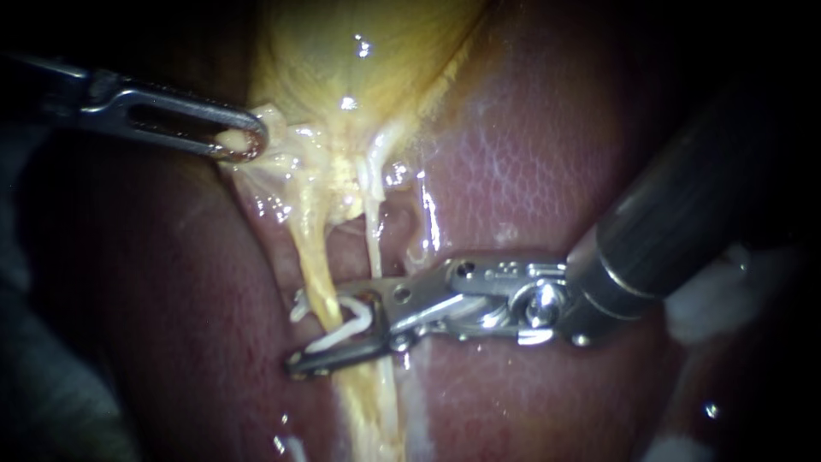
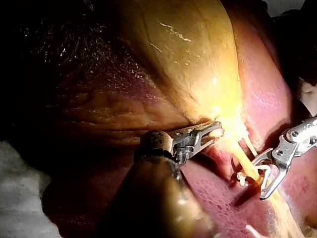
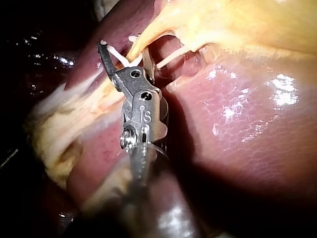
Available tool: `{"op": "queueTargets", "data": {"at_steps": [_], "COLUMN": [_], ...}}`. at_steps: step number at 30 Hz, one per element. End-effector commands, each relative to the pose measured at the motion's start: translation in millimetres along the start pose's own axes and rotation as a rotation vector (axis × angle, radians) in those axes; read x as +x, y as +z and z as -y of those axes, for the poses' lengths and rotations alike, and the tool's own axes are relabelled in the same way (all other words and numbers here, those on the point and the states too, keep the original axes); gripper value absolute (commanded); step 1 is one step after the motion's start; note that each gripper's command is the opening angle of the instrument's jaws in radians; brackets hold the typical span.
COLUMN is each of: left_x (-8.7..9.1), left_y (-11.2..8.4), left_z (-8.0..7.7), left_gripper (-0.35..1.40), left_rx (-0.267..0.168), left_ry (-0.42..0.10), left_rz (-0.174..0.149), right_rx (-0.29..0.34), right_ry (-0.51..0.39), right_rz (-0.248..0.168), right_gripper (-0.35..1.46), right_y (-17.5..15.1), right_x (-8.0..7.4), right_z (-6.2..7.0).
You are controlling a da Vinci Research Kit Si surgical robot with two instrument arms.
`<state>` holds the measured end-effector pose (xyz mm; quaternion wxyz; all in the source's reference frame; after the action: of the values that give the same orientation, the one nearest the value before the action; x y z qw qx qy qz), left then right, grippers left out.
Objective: Clipping first clip left tube
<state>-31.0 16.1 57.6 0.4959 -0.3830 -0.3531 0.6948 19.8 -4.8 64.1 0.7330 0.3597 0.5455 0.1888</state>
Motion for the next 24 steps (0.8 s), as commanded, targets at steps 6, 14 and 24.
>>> {"op": "queueTargets", "data": {"at_steps": [6, 14, 24], "left_x": [0.0, 0.0, 0.0], "left_y": [0.0, 0.0, 0.0], "left_z": [0.0, 0.0, 0.1], "left_gripper": [-0.35, -0.35, -0.35], "left_rx": [0.000, 0.000, 0.000], "left_ry": [0.000, 0.000, 0.000], "left_rz": [0.000, 0.000, 0.000], "right_rx": [0.059, 0.109, 0.143], "right_ry": [-0.002, -0.009, 0.000], "right_rz": [-0.011, 0.007, 0.015], "right_gripper": [0.49, 0.44, 0.12], "right_y": [0.3, 0.3, -1.0], "right_x": [0.4, 0.7, 1.7], "right_z": [1.7, 2.8, 3.0]}}
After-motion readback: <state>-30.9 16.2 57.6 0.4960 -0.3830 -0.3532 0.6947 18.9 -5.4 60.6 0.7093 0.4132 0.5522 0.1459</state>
